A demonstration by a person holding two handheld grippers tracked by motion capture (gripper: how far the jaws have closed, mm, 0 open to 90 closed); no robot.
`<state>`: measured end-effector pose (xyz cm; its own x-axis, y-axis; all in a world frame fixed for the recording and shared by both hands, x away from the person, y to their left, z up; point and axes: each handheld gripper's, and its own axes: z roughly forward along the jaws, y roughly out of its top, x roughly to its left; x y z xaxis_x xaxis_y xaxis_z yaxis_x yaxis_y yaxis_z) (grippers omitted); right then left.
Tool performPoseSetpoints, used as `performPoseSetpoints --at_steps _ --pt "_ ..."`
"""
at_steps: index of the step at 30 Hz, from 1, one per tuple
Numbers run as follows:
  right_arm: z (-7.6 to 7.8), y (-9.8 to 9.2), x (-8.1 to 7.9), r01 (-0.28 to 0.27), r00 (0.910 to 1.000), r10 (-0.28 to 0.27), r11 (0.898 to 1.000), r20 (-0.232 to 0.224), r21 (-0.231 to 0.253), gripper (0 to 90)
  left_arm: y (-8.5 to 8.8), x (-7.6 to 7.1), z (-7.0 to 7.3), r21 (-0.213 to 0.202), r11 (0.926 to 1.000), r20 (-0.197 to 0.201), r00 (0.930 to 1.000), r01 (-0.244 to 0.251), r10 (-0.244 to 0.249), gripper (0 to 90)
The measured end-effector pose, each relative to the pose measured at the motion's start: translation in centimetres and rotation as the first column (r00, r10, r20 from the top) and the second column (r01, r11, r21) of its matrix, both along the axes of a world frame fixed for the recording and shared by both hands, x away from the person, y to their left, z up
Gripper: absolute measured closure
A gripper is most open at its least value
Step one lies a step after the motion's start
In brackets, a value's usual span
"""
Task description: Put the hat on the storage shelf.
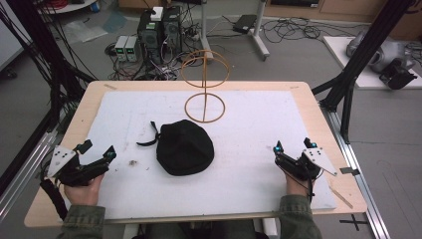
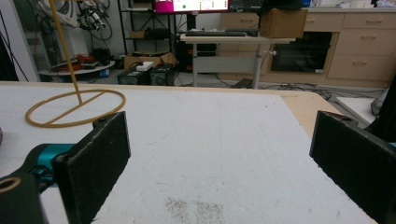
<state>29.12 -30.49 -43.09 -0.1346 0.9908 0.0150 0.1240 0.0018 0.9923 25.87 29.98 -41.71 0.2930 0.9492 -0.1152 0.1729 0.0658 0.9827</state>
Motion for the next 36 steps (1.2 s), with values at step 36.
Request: performPoseSetpoints --at_steps 36 --pt "-0.2 -0.2 0.0 -0.042 0.9987 0.042 0.999 -0.03 0.0 4.4 -5.1 1.9 2.0 0.087 0.9745 -0.049 0.9778 0.207 -0.203 15.0"
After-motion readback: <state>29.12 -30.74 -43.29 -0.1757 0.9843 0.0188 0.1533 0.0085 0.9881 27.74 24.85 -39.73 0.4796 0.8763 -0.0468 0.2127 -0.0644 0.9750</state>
